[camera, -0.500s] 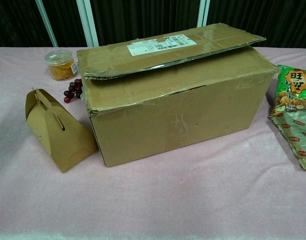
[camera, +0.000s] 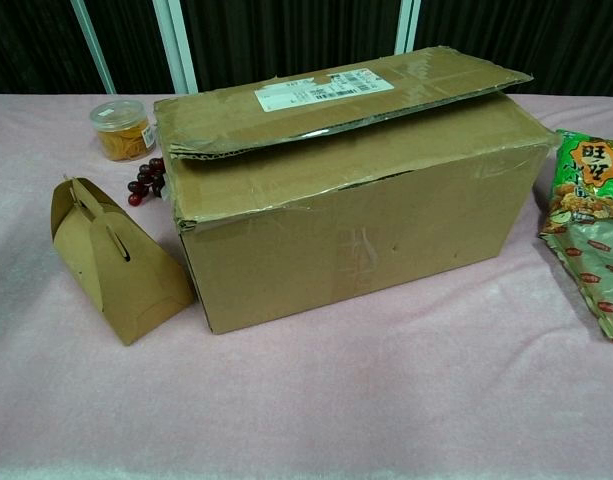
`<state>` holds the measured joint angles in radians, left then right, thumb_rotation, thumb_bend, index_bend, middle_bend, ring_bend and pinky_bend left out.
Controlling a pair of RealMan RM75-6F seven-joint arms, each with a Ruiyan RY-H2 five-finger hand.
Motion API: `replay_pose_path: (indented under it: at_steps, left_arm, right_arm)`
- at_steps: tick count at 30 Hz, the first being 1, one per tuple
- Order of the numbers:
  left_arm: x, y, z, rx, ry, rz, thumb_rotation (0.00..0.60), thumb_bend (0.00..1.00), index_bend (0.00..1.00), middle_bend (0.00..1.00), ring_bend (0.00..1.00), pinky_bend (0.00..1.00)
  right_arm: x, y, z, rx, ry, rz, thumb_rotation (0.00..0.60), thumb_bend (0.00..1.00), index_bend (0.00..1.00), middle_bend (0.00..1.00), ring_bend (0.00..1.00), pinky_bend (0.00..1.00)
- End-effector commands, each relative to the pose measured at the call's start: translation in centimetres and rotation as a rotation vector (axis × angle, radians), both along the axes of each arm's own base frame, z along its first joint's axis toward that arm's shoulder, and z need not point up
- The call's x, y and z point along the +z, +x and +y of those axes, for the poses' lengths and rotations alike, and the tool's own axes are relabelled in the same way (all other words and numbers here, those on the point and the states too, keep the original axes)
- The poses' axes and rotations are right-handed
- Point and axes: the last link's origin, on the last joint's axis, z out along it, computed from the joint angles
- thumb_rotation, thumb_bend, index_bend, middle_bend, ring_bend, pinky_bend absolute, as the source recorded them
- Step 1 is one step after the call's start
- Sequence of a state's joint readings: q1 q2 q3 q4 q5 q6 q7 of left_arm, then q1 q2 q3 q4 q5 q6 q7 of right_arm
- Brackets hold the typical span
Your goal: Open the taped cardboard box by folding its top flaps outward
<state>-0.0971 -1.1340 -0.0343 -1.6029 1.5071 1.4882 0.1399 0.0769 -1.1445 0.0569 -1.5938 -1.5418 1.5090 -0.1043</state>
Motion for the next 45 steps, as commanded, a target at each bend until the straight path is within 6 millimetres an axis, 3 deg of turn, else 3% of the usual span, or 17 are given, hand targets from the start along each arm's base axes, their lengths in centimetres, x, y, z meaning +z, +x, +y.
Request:
replay_pose_path:
  at_steps: [1,12,18,24,29,45]
  left_arm:
    - [-0.1,0.0,0.0,0.004,-0.005,-0.002,0.6,0.06,0.0,0.0,0.0,0.0]
    - [0.0,2.3,1.4,-0.047,0.007,0.0,0.6,0.08,0.0,0.0,0.0,0.0]
    - [0.3,7.2,4.4,-0.153,-0.012,-0.007,0.6,0.13,0.0,0.0,0.0,0.0]
    - [-1.2,11.1,6.8,-0.228,-0.076,-0.012,0.6,0.18,0.0,0.0,0.0,0.0]
    - [-3.5,14.0,7.8,-0.284,-0.161,-0.006,0.6,0.23,0.0,0.0,0.0,0.0]
    - [-8.5,18.7,7.4,-0.401,-0.283,-0.012,0.6,0.33,0.0,0.0,0.0,0.0]
  right_arm:
    - [-0.1,-0.1,-0.1,-0.008,0.001,-0.006,0.6,0.22,0.0,0.0,0.0,0.22]
    - [-0.1,-0.4,-0.5,-0.044,-0.004,-0.047,0.6,0.22,0.0,0.0,0.0,0.23]
    - [-0.4,-0.4,-0.8,-0.057,0.008,-0.065,0.6,0.22,0.0,0.0,0.0,0.22]
    - [-0.4,-0.4,-0.9,-0.066,0.009,-0.077,0.6,0.22,0.0,0.0,0.0,0.23]
    - [-0.3,-0.5,-0.9,-0.079,0.005,-0.09,0.6,0.23,0.0,0.0,0.0,0.22]
    - [-0.2,-0.6,-1.0,-0.095,0.01,-0.115,0.6,0.23,0.0,0.0,0.0,0.23]
